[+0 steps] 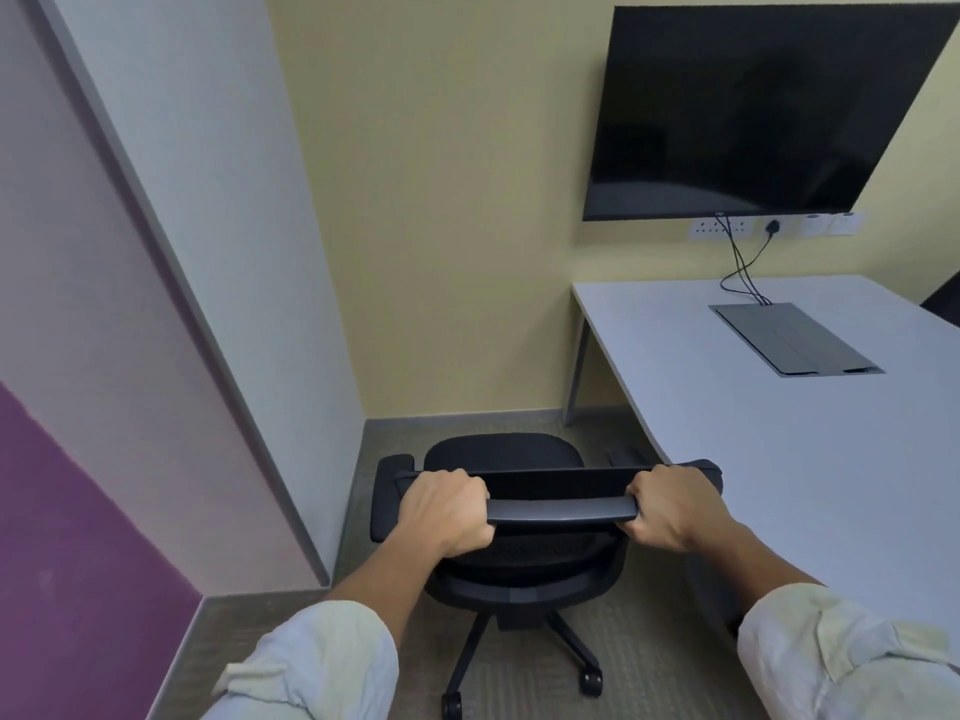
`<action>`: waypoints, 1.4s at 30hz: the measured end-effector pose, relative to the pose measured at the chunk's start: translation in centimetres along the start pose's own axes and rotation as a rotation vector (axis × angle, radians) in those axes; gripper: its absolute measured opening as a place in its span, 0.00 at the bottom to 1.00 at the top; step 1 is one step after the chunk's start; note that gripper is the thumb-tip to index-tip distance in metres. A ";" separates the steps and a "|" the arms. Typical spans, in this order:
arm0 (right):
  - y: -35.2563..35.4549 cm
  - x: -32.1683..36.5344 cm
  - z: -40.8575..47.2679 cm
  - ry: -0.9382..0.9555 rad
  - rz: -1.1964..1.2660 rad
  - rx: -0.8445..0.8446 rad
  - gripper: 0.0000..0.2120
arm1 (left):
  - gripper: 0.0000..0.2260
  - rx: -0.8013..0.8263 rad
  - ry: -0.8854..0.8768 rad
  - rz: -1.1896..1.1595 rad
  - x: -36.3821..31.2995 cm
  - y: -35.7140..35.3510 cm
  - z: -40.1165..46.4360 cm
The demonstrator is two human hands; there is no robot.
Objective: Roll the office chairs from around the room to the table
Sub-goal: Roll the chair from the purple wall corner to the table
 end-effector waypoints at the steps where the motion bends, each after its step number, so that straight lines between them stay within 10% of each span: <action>1: 0.2 -0.1 0.7 -0.005 0.010 0.003 0.14 | 0.05 0.001 -0.010 0.002 0.3 0.2 1.0; 42: 4.1 12.0 19.2 -0.696 0.106 -0.051 0.16 | 0.05 -0.003 -0.733 0.204 18.5 2.7 27.8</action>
Point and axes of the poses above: each hand's wrist, its own z-axis towards the middle knuckle, its own y-axis out of the back of the hand, x = y × z, the point moved 10 cm from there along z, towards the middle knuckle, and after that the axes turned 5 degrees about y, right-handed, at the moved point
